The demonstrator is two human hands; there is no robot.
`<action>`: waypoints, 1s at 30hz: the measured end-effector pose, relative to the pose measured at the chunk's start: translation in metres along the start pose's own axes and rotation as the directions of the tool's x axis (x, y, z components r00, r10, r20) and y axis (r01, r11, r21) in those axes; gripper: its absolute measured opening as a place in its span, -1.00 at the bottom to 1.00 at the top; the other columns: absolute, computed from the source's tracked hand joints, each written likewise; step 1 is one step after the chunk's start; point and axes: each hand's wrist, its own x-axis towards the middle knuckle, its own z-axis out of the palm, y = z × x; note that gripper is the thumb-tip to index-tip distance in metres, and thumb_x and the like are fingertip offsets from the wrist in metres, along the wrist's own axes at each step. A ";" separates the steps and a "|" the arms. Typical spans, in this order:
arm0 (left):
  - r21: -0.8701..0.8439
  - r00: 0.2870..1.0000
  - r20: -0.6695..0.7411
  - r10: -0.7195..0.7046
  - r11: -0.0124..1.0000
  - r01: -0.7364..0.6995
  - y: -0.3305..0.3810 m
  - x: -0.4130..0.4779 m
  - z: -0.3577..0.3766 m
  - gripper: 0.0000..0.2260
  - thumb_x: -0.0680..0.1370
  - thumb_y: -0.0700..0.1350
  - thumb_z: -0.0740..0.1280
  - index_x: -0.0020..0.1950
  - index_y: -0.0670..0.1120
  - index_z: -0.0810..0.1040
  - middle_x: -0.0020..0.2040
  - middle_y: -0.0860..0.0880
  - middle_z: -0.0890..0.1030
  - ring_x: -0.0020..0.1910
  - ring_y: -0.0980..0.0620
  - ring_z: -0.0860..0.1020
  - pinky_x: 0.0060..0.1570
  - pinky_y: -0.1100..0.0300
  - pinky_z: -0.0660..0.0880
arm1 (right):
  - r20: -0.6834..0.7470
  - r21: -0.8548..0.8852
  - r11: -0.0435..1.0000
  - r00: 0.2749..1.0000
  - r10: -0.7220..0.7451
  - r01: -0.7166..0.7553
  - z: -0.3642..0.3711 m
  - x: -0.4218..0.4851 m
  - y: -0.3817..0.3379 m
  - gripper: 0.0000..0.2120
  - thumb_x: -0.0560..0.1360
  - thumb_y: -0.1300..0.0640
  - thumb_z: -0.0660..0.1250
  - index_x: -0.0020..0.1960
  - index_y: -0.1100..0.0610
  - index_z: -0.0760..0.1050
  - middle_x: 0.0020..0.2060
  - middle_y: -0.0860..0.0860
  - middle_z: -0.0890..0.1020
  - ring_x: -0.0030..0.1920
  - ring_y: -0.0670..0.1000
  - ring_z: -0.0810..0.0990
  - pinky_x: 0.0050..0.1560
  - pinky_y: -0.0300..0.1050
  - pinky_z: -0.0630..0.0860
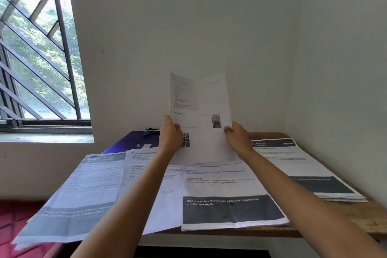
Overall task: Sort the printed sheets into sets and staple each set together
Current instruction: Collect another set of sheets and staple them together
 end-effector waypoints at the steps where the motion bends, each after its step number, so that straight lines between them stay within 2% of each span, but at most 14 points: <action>1: 0.032 0.999 0.040 -0.037 0.999 0.036 0.000 0.003 0.000 -0.95 0.62 -0.27 0.11 0.07 -0.19 0.25 0.10 -0.28 0.51 -0.13 -0.16 0.47 -0.16 -0.02 0.47 | 0.017 -0.058 0.998 1.000 0.024 -0.023 0.000 0.005 -0.001 -0.76 0.63 0.20 0.11 0.13 0.34 0.45 0.07 0.23 0.56 0.05 0.18 0.52 -0.02 -0.07 0.40; 3: 0.119 0.991 0.100 -0.087 0.990 0.075 -0.002 0.008 0.004 -0.84 0.61 -0.29 0.12 0.18 -0.23 0.28 0.17 -0.30 0.48 0.00 -0.23 0.49 -0.04 -0.02 0.45 | 0.054 -0.178 0.982 0.996 0.074 -0.063 0.001 0.010 0.000 -0.73 0.63 0.20 0.10 0.17 0.38 0.41 0.13 0.27 0.53 0.16 0.23 0.50 0.02 -0.08 0.40; 5: 0.214 0.986 0.129 -0.105 0.974 0.075 -0.007 0.009 0.012 -0.64 0.60 -0.30 0.13 0.39 -0.29 0.21 0.26 -0.31 0.45 0.18 -0.27 0.47 0.07 0.02 0.41 | 0.082 -0.272 0.957 0.989 0.125 -0.099 0.004 0.011 0.003 -0.74 0.63 0.23 0.09 0.18 0.40 0.40 0.15 0.28 0.52 0.19 0.23 0.49 -0.02 -0.11 0.37; 6: 0.247 0.984 0.139 -0.108 0.966 0.071 -0.010 0.009 0.016 -0.61 0.60 -0.32 0.13 0.41 -0.31 0.18 0.28 -0.31 0.44 0.22 -0.27 0.46 0.07 0.04 0.39 | 0.094 -0.299 0.947 0.984 0.148 -0.114 0.006 0.012 0.006 -0.75 0.62 0.25 0.10 0.18 0.40 0.40 0.15 0.28 0.52 0.18 0.23 0.50 -0.07 -0.14 0.35; 8: 0.290 0.977 0.169 -0.131 0.954 0.078 -0.016 0.011 0.025 -0.66 0.58 -0.35 0.12 0.35 -0.33 0.21 0.29 -0.31 0.42 0.22 -0.28 0.46 0.03 0.04 0.38 | 0.115 -0.353 0.926 0.976 0.184 -0.133 0.012 0.014 0.014 -0.78 0.58 0.30 0.13 0.15 0.39 0.44 0.12 0.25 0.55 0.12 0.21 0.53 -0.12 -0.18 0.35; 10: 0.338 0.965 0.210 -0.156 0.938 0.078 -0.021 0.014 0.033 -0.67 0.58 -0.37 0.13 0.34 -0.34 0.22 0.34 -0.29 0.36 0.26 -0.27 0.44 0.10 0.03 0.41 | 0.137 -0.398 0.905 0.966 0.218 -0.148 0.020 0.017 0.021 -0.79 0.54 0.32 0.18 0.10 0.37 0.49 0.09 0.23 0.59 0.06 0.20 0.58 -0.12 -0.17 0.44; 12: 0.388 0.955 0.249 -0.163 0.920 0.056 -0.025 0.018 0.040 -0.63 0.58 -0.36 0.14 0.38 -0.36 0.20 0.37 -0.29 0.32 0.30 -0.26 0.42 0.17 0.03 0.41 | 0.155 -0.440 0.884 0.956 0.248 -0.158 0.026 0.018 0.025 -0.77 0.52 0.33 0.22 0.15 0.36 0.50 0.12 0.25 0.59 0.09 0.21 0.59 -0.05 -0.15 0.49; 18: 0.473 0.943 0.289 -0.167 0.881 0.011 -0.037 0.024 0.055 -0.65 0.60 -0.32 0.12 0.39 -0.34 0.20 0.35 -0.28 0.34 0.29 -0.24 0.44 0.17 0.04 0.41 | 0.156 -0.524 0.834 0.944 0.291 -0.171 0.039 0.022 0.035 -0.69 0.58 0.36 0.12 0.29 0.38 0.43 0.24 0.25 0.51 0.20 0.19 0.53 -0.10 -0.17 0.34; 22: 0.576 0.922 0.334 -0.196 0.817 -0.035 -0.045 0.026 0.058 -0.62 0.63 -0.28 0.13 0.42 -0.38 0.19 0.38 -0.29 0.29 0.34 -0.22 0.39 0.30 0.06 0.34 | 0.158 -0.557 0.813 0.940 0.302 -0.168 0.039 0.020 0.039 -0.69 0.58 0.32 0.11 0.27 0.37 0.43 0.23 0.27 0.51 0.22 0.24 0.50 0.06 -0.03 0.44; 26: 0.628 0.912 0.319 -0.258 0.778 0.000 -0.045 0.029 0.057 -0.52 0.61 -0.25 0.14 0.47 -0.41 0.10 0.45 -0.33 0.20 0.41 -0.28 0.26 0.41 -0.04 0.23 | 0.125 -0.607 0.774 0.940 0.318 -0.181 0.042 0.020 0.045 -0.66 0.57 0.34 0.12 0.32 0.35 0.41 0.28 0.27 0.46 0.25 0.22 0.48 0.11 -0.08 0.43; 28: 0.628 0.916 0.287 -0.279 0.777 0.040 -0.040 0.027 0.055 -0.48 0.61 -0.23 0.15 0.51 -0.35 0.06 0.46 -0.31 0.20 0.44 -0.30 0.19 0.41 -0.12 0.20 | 0.128 -0.629 0.756 0.935 0.331 -0.182 0.043 0.021 0.044 -0.61 0.57 0.29 0.15 0.38 0.35 0.34 0.37 0.30 0.34 0.34 0.26 0.38 0.24 0.00 0.39; 30: 0.626 0.932 0.249 -0.263 0.778 0.052 -0.032 0.025 0.051 -0.51 0.61 -0.21 0.16 0.50 -0.29 0.12 0.45 -0.29 0.20 0.44 -0.30 0.17 0.38 -0.15 0.19 | 0.138 -0.636 0.746 0.923 0.359 -0.195 0.037 0.022 0.040 -0.54 0.57 0.20 0.20 0.43 0.32 0.28 0.43 0.28 0.21 0.41 0.27 0.24 0.35 0.09 0.29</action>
